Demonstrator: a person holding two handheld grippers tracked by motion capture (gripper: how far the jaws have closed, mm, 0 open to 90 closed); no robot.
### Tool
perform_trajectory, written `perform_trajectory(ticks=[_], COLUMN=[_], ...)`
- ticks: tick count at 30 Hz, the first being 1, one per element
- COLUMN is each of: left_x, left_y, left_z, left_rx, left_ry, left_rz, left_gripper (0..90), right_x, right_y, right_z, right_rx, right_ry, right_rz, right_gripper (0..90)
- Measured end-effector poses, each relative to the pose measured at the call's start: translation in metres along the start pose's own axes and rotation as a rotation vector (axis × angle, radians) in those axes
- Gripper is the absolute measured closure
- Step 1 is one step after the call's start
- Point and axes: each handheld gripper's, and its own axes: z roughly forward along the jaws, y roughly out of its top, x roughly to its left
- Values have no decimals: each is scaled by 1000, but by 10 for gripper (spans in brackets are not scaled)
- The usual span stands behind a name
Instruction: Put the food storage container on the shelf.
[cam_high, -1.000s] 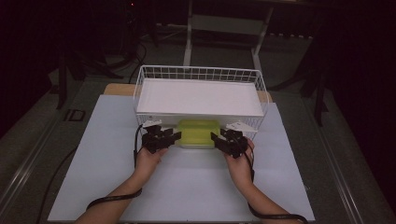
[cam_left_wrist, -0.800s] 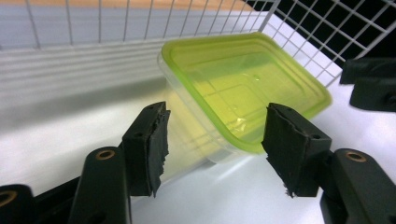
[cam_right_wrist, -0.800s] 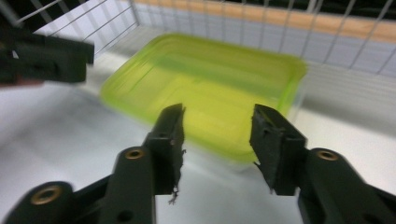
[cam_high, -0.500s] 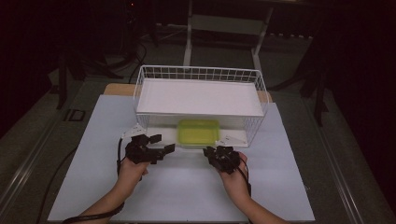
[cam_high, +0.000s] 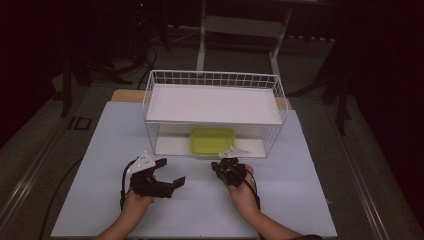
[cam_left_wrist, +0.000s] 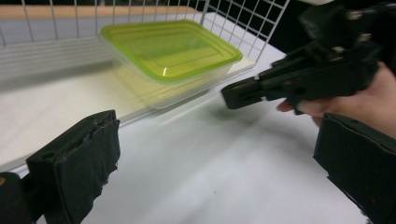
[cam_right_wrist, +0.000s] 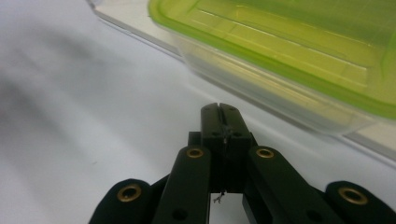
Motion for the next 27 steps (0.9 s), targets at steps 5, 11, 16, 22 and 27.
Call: perform_trajectory(ticks=[5,11,16,22,27], left_x=[-7,-4,0,4,7], left_y=[-1,-2,-5,-7,-8], left_z=[0,1,-1,-2,-3], left_rx=[-12,-10,-12,-28,-32], left_ry=[8,-9,8,23,14], left_rz=[66,64,53,42,31], left_gripper=[11,11,11,11,11], right_x=[-5,-9,-13,-23,-31], right_y=[6,12,18,25,30], right_z=[10,18,26,32,37], right_rx=[-17,-17,-19,-35,-36], right_ry=[-27,-37,-49,-75,-99], right_rz=[1,12,15,32,48], right_gripper=[900,899,899,898,898])
